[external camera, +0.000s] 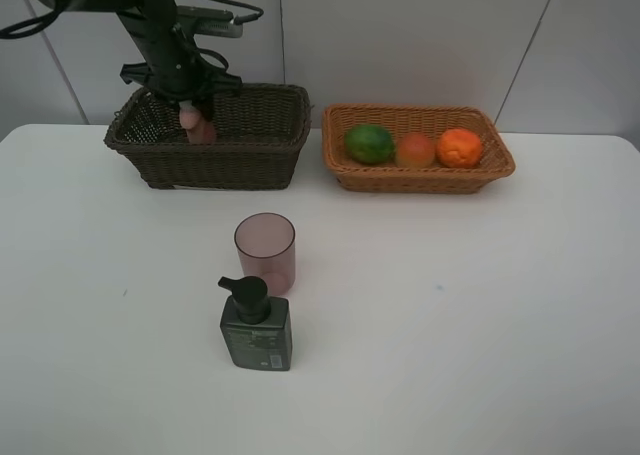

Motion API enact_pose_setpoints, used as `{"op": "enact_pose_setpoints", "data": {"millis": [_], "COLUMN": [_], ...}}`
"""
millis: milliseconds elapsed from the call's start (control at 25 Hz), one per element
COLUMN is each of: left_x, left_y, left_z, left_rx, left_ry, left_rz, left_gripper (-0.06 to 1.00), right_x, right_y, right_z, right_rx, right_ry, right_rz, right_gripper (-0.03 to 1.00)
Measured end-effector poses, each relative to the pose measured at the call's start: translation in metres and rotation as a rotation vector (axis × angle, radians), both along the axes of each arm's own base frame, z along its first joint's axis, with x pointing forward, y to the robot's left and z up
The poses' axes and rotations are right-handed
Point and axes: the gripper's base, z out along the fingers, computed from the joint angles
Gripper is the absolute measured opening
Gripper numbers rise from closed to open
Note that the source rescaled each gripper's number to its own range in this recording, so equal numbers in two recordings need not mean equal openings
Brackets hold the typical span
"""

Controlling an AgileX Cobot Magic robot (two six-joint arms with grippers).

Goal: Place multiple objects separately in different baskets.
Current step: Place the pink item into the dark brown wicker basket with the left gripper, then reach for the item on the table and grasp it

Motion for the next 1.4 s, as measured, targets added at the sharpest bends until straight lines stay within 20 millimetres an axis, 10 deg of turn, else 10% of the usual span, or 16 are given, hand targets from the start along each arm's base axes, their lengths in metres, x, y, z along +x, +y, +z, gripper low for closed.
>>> {"op": "enact_pose_setpoints", "data": {"millis": [200, 480, 1000, 1400], "left_x": [-0.001, -0.005, -0.060, -0.142], "left_y": [0.000, 0.001, -0.019, -0.053], "left_z": [0.000, 0.017, 0.093, 0.069], "left_rx": [0.003, -0.008, -0.011, -0.063], "left_ry": [0.009, 0.004, 0.041, 0.144], "left_rz": [0.000, 0.008, -0.018, -0.003], "left_gripper": [0.41, 0.88, 0.91, 0.91], "right_x": [0.000, 0.000, 0.000, 0.000], "right_y": [0.000, 0.000, 0.000, 0.000], "right_z": [0.000, 0.000, 0.000, 0.000], "right_rx": [0.000, 0.000, 0.000, 0.000], "right_ry": [0.000, 0.000, 0.000, 0.000], "right_rz": [0.000, 0.000, 0.000, 0.000], "right_gripper": [1.00, 1.00, 1.00, 1.00]}}
